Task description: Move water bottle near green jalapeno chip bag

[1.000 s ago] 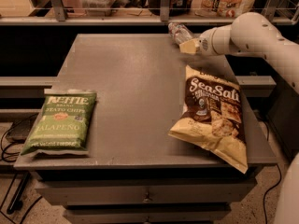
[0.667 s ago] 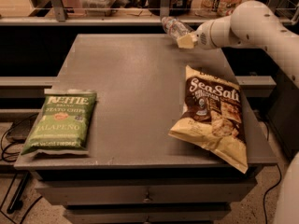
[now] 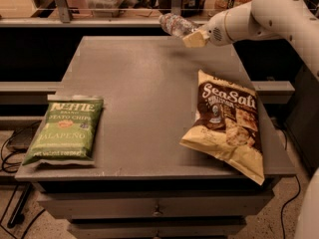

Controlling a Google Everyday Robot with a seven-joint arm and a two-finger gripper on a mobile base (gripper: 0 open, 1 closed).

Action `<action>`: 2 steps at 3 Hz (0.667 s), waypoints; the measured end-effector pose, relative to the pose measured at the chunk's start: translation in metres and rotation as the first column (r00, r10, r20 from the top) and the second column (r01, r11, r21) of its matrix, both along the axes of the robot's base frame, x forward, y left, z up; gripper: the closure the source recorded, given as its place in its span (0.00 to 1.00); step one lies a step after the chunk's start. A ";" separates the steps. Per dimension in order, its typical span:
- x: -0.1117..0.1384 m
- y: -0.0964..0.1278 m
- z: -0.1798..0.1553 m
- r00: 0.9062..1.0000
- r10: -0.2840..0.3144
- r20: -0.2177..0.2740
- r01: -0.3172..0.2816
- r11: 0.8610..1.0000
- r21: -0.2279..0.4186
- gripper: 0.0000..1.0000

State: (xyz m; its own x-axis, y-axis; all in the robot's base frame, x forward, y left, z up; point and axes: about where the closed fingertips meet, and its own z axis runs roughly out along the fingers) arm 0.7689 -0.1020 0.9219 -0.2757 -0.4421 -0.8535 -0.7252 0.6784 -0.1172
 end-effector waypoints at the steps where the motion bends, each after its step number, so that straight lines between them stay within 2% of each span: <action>1: 0.000 0.000 0.000 1.000 0.000 0.000 0.000 1.000 0.000 1.00; 2: -0.031 0.040 -0.003 0.992 0.126 -0.014 -0.126 0.992 -0.016 1.00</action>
Offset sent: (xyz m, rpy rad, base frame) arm -0.0906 0.1028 -0.0048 -0.0486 0.0302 0.3484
